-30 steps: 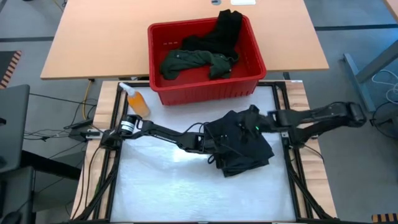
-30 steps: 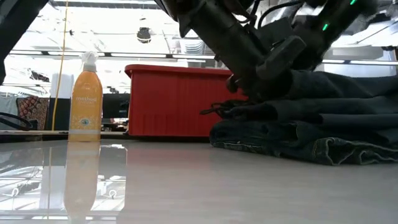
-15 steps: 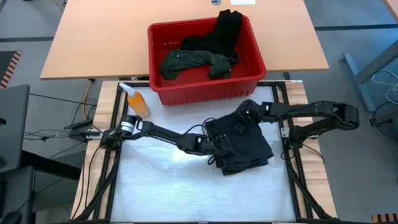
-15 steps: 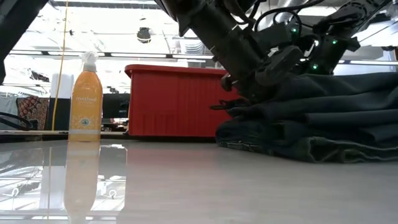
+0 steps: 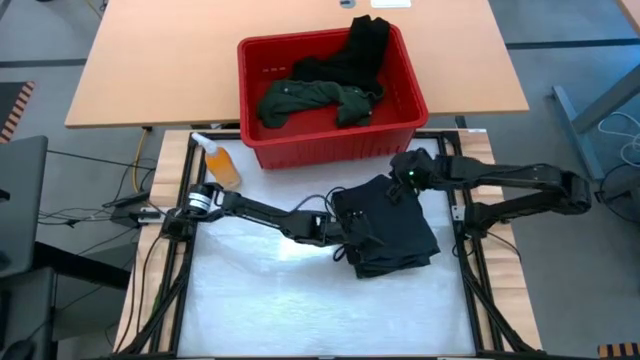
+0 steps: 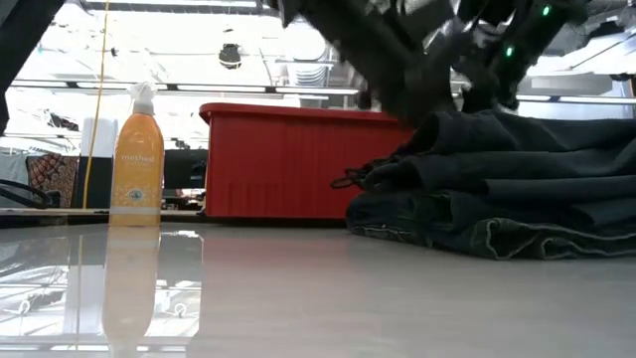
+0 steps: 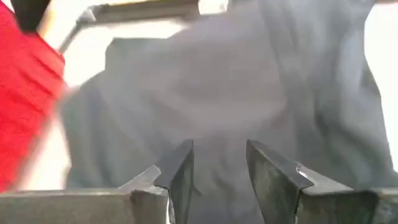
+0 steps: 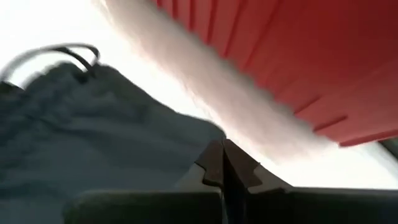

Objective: Fold Laundry from Bin
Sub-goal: Stack the dark blue shorts on top of the dark blue jeans, then fold the black shirt

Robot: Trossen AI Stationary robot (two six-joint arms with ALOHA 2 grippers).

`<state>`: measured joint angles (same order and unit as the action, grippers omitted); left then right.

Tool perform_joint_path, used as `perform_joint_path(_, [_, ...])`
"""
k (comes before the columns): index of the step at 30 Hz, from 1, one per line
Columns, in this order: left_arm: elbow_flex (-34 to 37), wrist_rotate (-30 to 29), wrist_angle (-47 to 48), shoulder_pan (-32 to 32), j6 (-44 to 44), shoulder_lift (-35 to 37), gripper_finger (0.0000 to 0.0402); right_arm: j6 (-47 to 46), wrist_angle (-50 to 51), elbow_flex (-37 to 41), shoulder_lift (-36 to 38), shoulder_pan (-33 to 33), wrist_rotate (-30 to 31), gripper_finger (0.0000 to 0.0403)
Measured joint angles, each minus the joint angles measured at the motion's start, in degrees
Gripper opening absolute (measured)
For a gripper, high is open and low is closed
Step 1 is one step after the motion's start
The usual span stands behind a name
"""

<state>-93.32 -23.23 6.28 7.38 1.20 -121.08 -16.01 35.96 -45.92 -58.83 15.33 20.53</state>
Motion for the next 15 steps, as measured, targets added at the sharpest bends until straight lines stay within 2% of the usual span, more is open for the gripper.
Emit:
perform_joint_path(4, [0.0,0.1,0.4,0.1,-4.9,5.5,0.0139,1.5,1.3,-3.7,3.4,-1.3,-0.1,0.0023])
perform_joint_path(9, [0.0,-3.0,12.5,0.0,-10.2,18.0,0.0139,7.6,-2.0,-10.4,5.4,-1.4,0.0,0.0035])
perform_joint_path(12, [-0.3,-7.4,19.4,-0.9,-12.1,25.6,0.0139,12.5,-7.5,-15.9,3.7,1.9,0.5,0.0038])
perform_joint_path(15, [-0.2,-8.1,29.4,-2.1,-8.1,30.4,0.0139,17.3,-10.6,-22.8,-1.3,7.1,-2.5,0.004])
